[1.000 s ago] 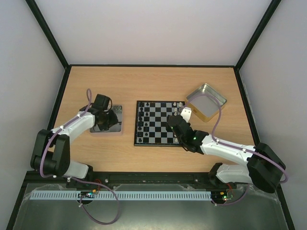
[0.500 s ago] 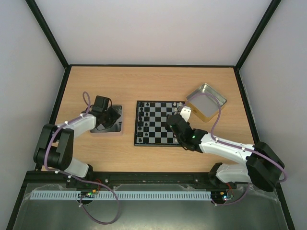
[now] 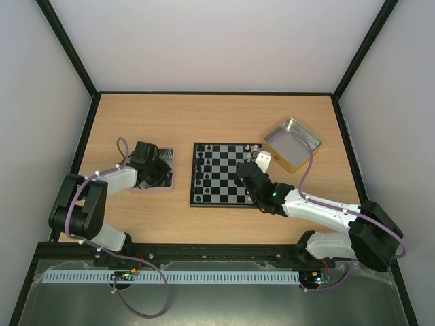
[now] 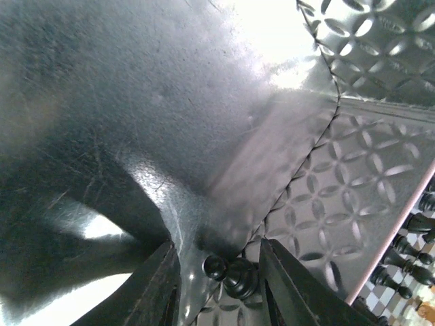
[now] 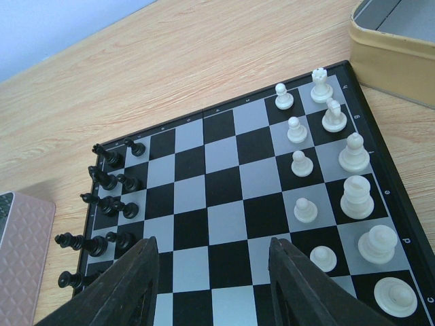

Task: Set up the chess pieces on the board
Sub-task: Pick up the chess piece from the storage box.

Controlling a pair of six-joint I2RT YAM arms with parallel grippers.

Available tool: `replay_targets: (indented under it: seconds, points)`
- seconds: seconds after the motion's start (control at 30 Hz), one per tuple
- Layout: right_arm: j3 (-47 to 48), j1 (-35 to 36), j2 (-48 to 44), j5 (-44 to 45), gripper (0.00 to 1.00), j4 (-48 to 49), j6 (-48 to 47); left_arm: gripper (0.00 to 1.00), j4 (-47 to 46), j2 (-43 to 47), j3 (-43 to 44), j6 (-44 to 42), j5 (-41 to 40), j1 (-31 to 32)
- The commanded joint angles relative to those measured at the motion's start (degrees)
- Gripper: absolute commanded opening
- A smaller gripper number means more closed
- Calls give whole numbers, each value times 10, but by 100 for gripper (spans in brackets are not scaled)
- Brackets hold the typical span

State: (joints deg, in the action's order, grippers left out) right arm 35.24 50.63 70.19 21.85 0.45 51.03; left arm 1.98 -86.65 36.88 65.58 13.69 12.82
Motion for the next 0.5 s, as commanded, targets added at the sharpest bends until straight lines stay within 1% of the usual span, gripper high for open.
replay_targets:
  seconds: [0.0,0.23,0.47]
  points:
    - [9,-2,-3,20,43,-7,2,32,-14,-17,-12,20,-1,-4]
    - [6,-2,-8,22,43,-4,2,28,-24,-23,-19,34,6,-4]
    - [2,-2,-16,27,43,-2,1,17,-34,-27,-26,39,9,-5]
